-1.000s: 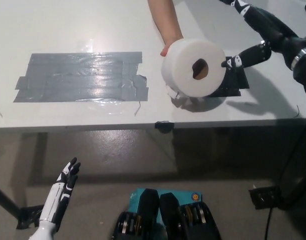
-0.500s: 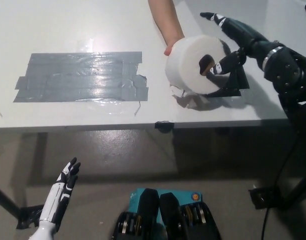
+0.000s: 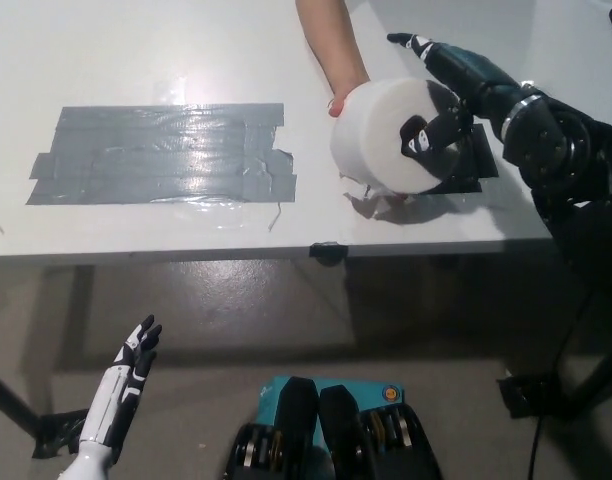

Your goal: A person hands over a roll of toilet paper to the robot , and the robot inserts its right thumb into the hole in the centre to grab the roll, and then places it on the balck area on the desk.

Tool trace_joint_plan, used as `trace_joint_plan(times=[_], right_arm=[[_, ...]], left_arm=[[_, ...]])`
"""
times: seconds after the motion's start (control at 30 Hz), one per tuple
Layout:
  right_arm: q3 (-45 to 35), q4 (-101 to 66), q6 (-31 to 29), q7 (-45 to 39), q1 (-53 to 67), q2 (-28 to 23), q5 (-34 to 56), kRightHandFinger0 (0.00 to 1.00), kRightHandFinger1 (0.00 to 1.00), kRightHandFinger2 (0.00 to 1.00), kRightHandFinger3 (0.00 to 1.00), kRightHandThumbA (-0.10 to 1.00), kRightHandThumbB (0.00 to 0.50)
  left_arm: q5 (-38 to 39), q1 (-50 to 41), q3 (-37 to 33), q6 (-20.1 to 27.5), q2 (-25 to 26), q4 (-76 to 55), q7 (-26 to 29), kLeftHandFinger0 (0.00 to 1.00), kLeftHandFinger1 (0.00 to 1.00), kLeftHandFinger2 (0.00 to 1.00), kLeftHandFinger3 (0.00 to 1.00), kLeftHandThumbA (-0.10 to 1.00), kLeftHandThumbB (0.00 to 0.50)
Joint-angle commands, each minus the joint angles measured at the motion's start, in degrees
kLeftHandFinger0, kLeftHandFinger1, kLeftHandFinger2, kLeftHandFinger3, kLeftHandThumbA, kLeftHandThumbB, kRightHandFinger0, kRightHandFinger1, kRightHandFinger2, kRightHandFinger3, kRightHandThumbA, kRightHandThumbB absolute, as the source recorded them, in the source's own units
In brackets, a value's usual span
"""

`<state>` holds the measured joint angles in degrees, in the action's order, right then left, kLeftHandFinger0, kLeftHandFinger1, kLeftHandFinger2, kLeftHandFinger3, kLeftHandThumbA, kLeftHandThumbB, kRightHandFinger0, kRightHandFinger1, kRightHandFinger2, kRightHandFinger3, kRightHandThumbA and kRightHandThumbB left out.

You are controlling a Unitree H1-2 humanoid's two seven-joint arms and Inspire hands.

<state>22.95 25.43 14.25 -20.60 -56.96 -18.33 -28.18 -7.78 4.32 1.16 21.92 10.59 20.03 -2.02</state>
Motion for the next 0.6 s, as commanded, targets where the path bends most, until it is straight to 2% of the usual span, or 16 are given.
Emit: trace_joint_plan(times=[0.0, 0.1, 0.27, 0.43, 0.57], right_arm=[[-0.61, 0.19, -2.69, 3.16, -4.49, 0.03, -1.93, 1.0, 1.0, 1.0, 1.0, 1.0, 0.396], [-0.77, 0.38, -2.77, 3.27, -5.08, -0.24, -2.32, 1.0, 1.0, 1.0, 1.0, 0.99, 0.371], [-1.13, 0.75, -3.04, 2.84, -5.64, -0.65, -1.88, 1.0, 1.0, 1.0, 1.0, 0.97, 0.382], [-0.87, 0.94, -2.96, 2.79, -5.53, -0.78, -2.26, 1.0, 1.0, 1.0, 1.0, 0.95, 0.366], [0.78, 2.3, -3.6, 3.72, -5.81, -0.49, -4.55, 1.0, 1.0, 1.0, 1.0, 0.97, 0.373]], left_arm=[[0.0, 0.61, 0.1, 0.95, 0.6, -1.68, 0.63, 1.0, 1.0, 1.0, 1.0, 1.0, 0.5], [0.15, 0.61, 0.13, 1.11, 0.55, -1.74, 0.62, 1.0, 1.0, 1.0, 1.0, 1.0, 0.5], [-0.13, 0.69, 0.13, 0.75, 0.64, -1.92, 0.72, 1.0, 1.0, 1.0, 1.0, 1.0, 0.5], [-0.01, 0.53, 0.09, 1.03, 0.66, -1.81, 0.63, 1.0, 1.0, 1.0, 1.0, 1.0, 0.5], [0.15, 0.46, 0.06, 1.31, 0.6, -1.69, 0.56, 1.0, 1.0, 1.0, 1.0, 1.0, 0.5]])
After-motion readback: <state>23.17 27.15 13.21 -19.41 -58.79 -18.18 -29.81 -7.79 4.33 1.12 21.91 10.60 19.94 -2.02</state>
